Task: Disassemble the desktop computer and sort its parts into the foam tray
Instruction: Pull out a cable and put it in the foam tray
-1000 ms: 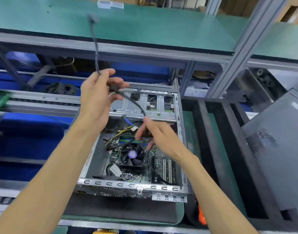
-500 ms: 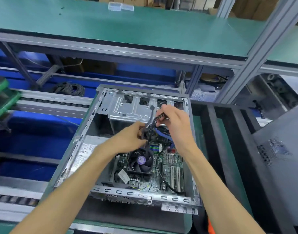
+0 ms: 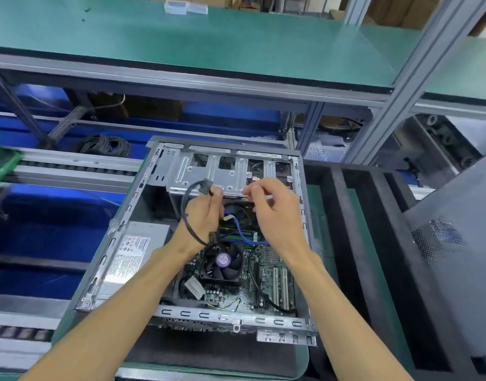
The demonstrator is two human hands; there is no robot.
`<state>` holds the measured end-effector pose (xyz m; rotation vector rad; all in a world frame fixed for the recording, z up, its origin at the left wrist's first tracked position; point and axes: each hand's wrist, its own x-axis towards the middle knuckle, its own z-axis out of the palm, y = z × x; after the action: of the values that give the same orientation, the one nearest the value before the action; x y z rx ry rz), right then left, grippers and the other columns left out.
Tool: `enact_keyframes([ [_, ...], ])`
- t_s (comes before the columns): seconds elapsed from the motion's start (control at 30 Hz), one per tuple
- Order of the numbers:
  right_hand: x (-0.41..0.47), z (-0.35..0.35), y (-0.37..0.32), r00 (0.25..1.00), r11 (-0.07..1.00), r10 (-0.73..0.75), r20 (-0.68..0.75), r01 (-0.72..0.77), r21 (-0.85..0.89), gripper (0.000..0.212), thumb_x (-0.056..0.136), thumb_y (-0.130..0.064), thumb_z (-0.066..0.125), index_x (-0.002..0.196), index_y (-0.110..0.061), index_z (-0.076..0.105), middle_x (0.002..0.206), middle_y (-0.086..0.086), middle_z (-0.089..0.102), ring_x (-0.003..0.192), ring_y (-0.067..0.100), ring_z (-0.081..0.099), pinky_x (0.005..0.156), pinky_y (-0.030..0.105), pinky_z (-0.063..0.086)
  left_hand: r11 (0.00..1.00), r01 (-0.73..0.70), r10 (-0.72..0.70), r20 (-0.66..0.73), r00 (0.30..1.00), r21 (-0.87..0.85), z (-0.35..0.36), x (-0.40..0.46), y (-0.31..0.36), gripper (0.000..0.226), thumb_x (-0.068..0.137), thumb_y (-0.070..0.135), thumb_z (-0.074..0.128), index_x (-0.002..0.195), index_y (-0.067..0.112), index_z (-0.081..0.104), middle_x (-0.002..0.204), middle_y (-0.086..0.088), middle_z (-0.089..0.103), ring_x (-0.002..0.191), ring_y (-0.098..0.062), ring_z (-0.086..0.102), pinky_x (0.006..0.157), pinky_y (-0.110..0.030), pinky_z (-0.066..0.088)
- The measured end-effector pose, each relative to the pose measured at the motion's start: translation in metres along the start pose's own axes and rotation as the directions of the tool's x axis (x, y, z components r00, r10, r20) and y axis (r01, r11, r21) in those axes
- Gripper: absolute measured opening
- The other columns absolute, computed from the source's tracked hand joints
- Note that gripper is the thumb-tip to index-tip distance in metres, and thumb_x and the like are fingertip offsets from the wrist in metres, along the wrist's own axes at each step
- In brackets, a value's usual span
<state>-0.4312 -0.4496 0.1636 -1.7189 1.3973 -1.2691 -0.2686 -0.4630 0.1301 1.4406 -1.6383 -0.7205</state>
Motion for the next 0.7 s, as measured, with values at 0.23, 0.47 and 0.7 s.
enact_keyframes([
  [0.23,-0.012,-0.004,0.011,0.989,0.973,0.144,0.028,-0.137,-0.185,0.050,0.102,-0.049,0.039,0.073,-0.013,0.058,0.059,0.007,0.059,0.054,0.023,0.054,0.058,0.046,0.050,0.898,-0.308,0.290,0.103,0.952,0.314,0.018,-0.007,-0.010,0.017,0.099,0.032,0.053,0.087,0.021,0.053,0.086,0.005,0.049,0.079,-0.011,0.037,0.075,-0.024,0.038],
  [0.47,-0.018,-0.009,0.011,0.708,0.753,0.586,0.394,-0.296,-0.588,0.046,0.092,-0.066,0.049,0.093,-0.020,0.058,0.077,0.004,0.073,0.046,0.019,0.070,0.070,0.034,0.060,0.963,-0.048,-0.166,0.722,0.671,0.266,0.026,-0.031,0.001,0.023,0.097,0.007,0.054,0.115,0.017,0.063,0.088,0.036,0.057,0.088,0.021,0.049,0.095,-0.005,0.039],
  [0.7,-0.017,0.006,0.024,0.709,0.620,0.598,0.374,-0.113,-0.777,0.046,0.102,-0.054,0.045,0.095,-0.010,0.059,0.089,0.008,0.070,0.080,0.029,0.068,0.074,0.035,0.056,0.938,0.154,-0.273,0.388,0.880,0.309,-0.014,-0.018,-0.013,0.041,0.088,-0.006,0.046,0.095,0.025,0.073,0.094,0.006,0.072,0.087,-0.019,0.068,0.082,-0.030,0.055],
])
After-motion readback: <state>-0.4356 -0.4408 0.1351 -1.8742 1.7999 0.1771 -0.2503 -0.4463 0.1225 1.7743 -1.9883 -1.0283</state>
